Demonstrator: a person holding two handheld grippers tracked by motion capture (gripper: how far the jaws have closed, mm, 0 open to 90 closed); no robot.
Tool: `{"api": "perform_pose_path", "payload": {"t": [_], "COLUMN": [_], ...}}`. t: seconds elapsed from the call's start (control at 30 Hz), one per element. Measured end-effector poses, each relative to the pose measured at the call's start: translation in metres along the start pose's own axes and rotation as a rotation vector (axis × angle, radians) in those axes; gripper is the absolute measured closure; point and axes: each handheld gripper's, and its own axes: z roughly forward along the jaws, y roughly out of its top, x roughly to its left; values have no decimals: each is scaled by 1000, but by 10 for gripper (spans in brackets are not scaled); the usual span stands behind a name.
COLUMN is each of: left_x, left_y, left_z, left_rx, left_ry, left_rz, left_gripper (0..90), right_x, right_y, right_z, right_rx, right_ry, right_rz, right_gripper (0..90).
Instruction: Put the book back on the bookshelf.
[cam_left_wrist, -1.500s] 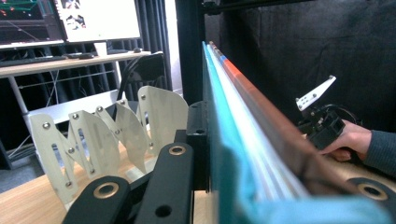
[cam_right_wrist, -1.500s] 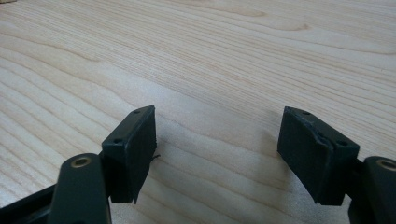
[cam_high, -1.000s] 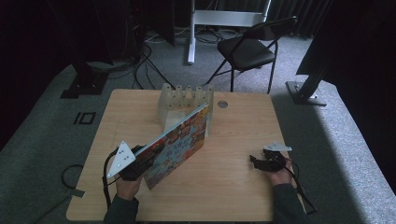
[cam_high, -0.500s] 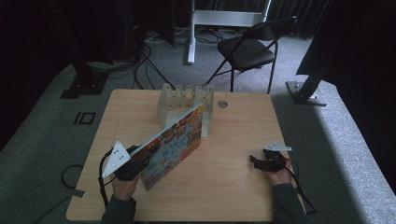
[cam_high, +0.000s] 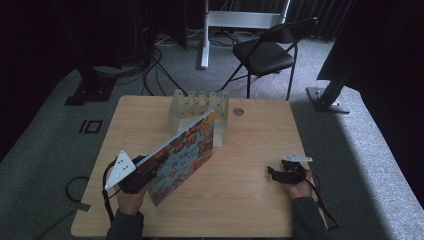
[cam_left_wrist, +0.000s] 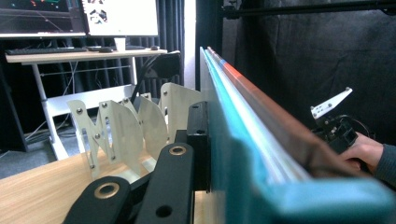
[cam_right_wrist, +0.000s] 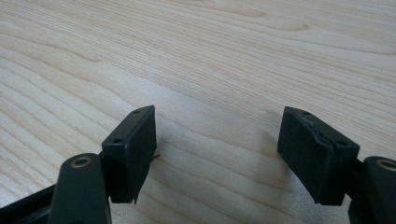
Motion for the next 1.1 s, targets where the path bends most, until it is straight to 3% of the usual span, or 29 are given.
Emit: {"api": "perform_pose_path", "payload": {"t": [1.1], "left_x": [3], "left_y": [9], "left_z": [-12], "left_rx": [-41], "left_ry": [96], "left_rz": [-12], "left_gripper": [804], "right_x": [0], "right_y": [0], "right_z": [0], "right_rx": [0], "right_ry": [0], "right_rz": [0], "right_gripper": [279]}}
